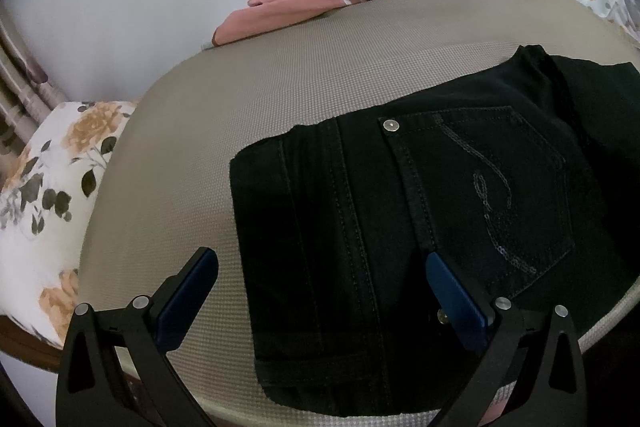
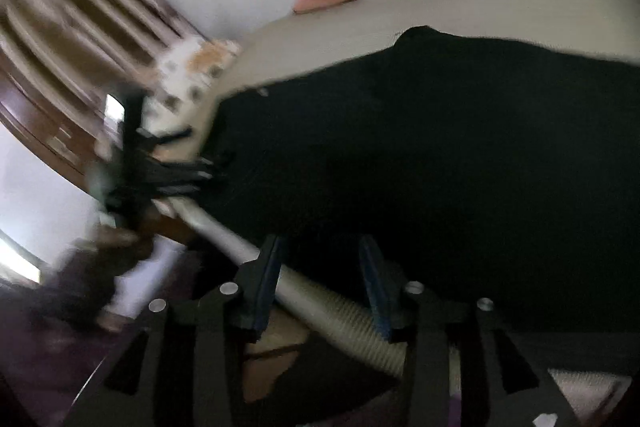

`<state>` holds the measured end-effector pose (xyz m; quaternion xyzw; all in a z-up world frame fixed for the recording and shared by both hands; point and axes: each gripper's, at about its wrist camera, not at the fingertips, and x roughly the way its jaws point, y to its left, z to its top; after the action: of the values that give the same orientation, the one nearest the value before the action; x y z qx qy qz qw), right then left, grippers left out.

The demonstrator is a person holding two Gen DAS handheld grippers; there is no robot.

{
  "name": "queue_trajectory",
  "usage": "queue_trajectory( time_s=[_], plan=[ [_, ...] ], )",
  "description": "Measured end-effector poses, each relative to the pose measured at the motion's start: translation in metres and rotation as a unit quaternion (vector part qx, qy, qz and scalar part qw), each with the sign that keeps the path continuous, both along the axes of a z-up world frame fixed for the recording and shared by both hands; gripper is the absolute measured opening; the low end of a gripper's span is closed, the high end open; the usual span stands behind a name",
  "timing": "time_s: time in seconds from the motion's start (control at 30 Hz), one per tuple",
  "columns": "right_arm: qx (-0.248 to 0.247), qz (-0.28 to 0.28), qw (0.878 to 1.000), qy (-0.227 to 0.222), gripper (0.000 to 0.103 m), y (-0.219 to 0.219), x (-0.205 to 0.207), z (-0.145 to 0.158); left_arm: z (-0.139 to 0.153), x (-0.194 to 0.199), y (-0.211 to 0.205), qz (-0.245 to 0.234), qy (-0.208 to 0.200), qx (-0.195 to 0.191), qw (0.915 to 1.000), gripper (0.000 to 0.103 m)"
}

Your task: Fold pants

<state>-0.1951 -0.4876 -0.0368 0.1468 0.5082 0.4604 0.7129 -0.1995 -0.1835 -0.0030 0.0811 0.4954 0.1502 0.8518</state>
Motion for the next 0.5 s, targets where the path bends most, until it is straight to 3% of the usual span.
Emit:
queue_trajectory(
  time_s=[0.13,0.23,0.33,0.5],
  plan=[
    [0.073,-0.141,0.987,0.026,0.04,-0.099,0.028,0.019,0.001,0.0,0.001,0.002,-0.001,-0.005,1.0,0.103],
    [0.053,-0.216,0.975,0.015,0.04,-0.151,0.029,0.021,0.006,-0.001,-0.003,-0.005,-0.006,-0.003,1.0,0.103],
    [0.041,-0.227,0.973,0.0,0.04,-0.16,0.028,0.025,0.011,-0.001,-0.011,-0.016,-0.011,0.006,0.9998,0.103],
    [0.04,-0.178,0.983,-0.009,0.037,-0.113,0.027,0.016,0.016,0.0,-0.02,-0.026,-0.014,-0.004,0.9996,0.103]
  ],
)
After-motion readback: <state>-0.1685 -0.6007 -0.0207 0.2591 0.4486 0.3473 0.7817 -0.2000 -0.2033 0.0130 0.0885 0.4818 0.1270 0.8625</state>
